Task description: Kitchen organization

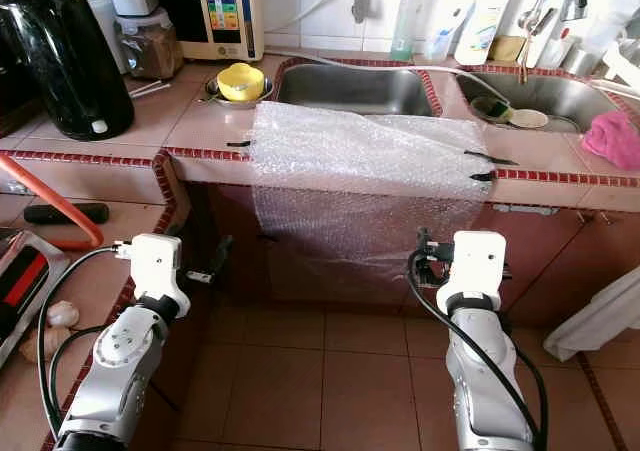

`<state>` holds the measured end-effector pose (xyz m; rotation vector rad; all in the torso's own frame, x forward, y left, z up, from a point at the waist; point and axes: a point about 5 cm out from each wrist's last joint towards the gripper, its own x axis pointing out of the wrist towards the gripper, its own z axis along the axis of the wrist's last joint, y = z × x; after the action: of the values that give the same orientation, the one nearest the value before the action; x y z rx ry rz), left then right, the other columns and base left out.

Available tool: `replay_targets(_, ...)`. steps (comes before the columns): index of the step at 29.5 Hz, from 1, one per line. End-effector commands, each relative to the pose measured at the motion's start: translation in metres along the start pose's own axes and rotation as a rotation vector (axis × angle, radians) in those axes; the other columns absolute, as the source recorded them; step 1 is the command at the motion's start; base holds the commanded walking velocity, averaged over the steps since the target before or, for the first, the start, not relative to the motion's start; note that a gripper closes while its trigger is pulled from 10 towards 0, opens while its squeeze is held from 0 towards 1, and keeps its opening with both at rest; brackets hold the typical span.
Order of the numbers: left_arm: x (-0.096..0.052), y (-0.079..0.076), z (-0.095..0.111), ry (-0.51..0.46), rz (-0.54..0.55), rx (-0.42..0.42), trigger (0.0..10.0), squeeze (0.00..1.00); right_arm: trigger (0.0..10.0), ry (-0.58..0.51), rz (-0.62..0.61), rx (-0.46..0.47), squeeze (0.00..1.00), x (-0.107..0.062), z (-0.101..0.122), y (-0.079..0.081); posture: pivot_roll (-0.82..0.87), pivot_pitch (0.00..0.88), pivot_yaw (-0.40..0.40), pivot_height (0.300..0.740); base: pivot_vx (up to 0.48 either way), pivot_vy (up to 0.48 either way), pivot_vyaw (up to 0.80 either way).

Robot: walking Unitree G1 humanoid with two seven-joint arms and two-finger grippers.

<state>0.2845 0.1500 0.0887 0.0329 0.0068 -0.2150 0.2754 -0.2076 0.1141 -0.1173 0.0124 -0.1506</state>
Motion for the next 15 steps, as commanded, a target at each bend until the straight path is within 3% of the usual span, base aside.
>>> replay_targets(1, -0.001, -0.0001, -0.0031, 0.018, -0.008, 0.0, 10.0, 0.0, 10.0, -0.003, -0.008, 0.002, 0.0, -0.0004, 0.0001, -0.0018, -0.02, 0.0, -0.001, 0.74, 0.0, 0.0, 0.0)
replay_targets(15, -0.0006, -0.0004, -0.0027, 0.016, -0.015, 0.009, 10.0, 0.0, 10.0, -0.002, -0.009, 0.002, 0.0, -0.0005, -0.0005, -0.0019, -0.02, 0.0, -0.001, 0.74, 0.0, 0.0, 0.0)
